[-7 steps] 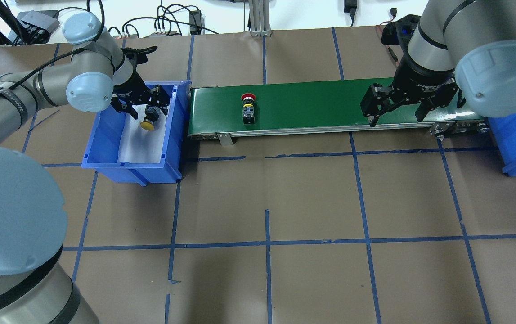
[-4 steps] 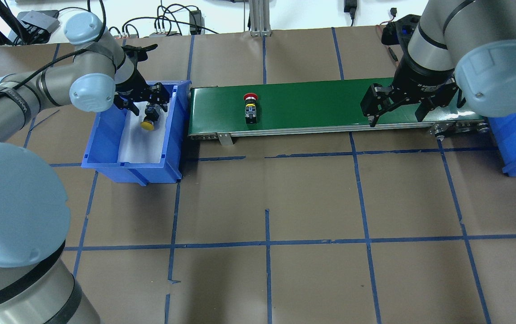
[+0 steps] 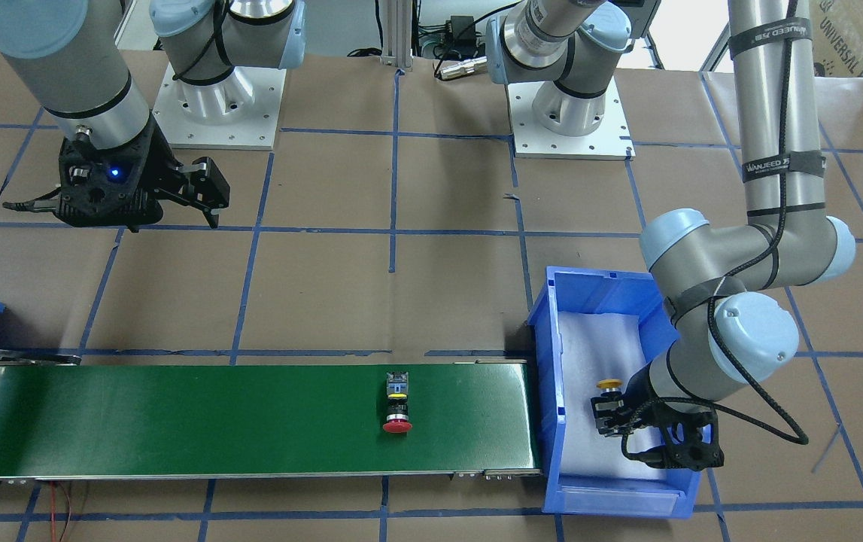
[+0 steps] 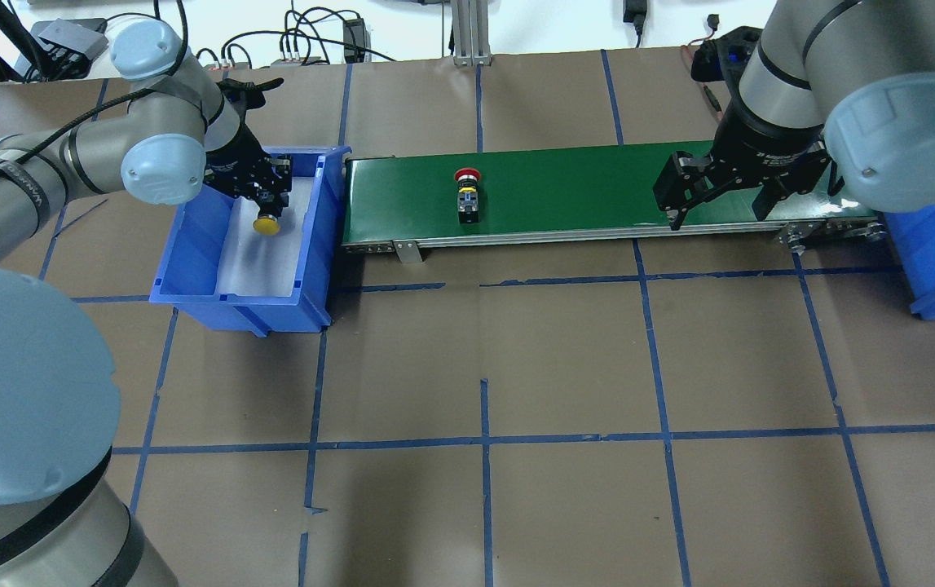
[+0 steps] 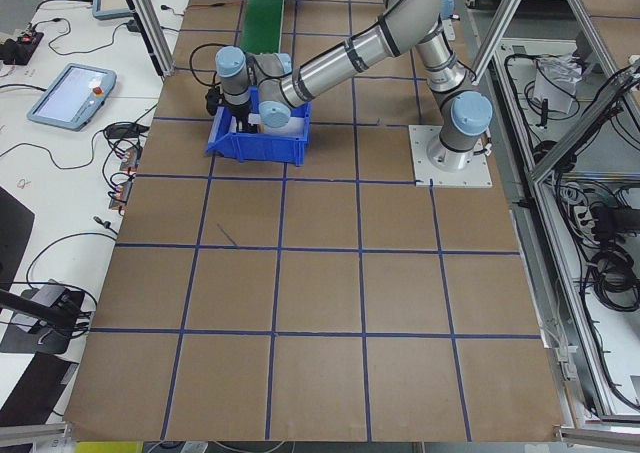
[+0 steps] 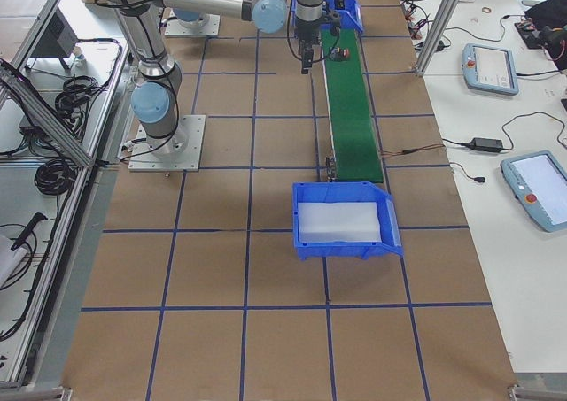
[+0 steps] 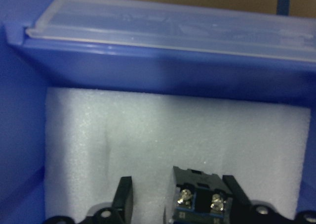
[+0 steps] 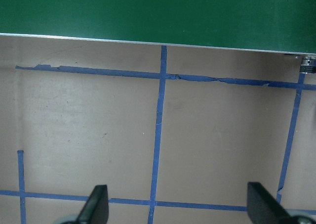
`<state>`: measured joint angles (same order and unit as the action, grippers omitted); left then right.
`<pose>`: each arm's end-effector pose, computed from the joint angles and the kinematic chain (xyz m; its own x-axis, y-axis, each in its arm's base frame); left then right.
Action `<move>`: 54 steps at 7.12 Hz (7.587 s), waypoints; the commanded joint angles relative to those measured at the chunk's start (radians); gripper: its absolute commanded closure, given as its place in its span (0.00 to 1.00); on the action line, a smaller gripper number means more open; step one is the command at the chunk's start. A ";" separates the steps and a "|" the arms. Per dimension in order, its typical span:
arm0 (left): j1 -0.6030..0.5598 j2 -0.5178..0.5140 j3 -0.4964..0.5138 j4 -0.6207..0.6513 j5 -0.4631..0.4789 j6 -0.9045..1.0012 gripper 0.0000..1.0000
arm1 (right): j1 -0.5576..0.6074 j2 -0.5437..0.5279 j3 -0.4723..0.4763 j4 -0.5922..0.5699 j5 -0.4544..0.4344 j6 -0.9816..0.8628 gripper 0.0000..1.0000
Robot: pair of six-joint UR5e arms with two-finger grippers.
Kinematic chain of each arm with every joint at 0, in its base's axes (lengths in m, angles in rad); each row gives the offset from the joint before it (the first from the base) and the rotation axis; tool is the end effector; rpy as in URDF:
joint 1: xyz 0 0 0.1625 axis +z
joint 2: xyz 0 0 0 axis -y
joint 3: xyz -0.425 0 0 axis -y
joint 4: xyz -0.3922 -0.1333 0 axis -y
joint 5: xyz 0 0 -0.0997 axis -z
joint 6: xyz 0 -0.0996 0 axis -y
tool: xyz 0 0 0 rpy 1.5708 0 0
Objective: Transport two buttons from left to right
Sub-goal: 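Grasp the yellow-capped button in the bin with the left gripper, then carry the yellow-capped button onto the conveyor and release it, then withdraw the left gripper above the bin while the right gripper moves toward the red-capped button, then lower the right gripper and grasp the red-capped button on the belt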
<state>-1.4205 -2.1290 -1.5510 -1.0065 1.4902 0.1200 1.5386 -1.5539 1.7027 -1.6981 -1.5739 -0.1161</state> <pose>-0.0403 -0.6777 0.2252 -0.9967 -0.0278 0.0768 -0.0306 0.9989 -0.0353 0.1171 -0.4966 0.4276 -0.9965 -0.0838 0.0006 -0.0838 0.9962 0.0217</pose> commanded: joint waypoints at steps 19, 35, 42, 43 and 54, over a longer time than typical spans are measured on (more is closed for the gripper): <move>-0.268 -0.006 0.109 -0.038 0.015 -0.290 0.74 | -0.002 0.000 0.000 0.000 0.000 -0.002 0.00; -0.156 0.350 0.072 -0.430 0.007 -0.250 0.00 | 0.001 0.000 0.002 -0.002 -0.002 -0.001 0.00; -0.115 0.581 0.038 -0.735 0.096 -0.102 0.00 | 0.003 0.041 -0.020 -0.059 0.000 -0.002 0.00; -0.110 0.583 0.032 -0.713 0.105 -0.102 0.00 | 0.005 0.099 -0.020 -0.111 0.005 0.002 0.00; -0.110 0.590 0.031 -0.716 0.111 -0.103 0.00 | 0.006 0.416 -0.136 -0.341 0.115 0.151 0.00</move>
<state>-1.5322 -1.5386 -1.5195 -1.7185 1.6003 0.0169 1.5447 -1.1492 1.5687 -2.0384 -1.5053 0.0171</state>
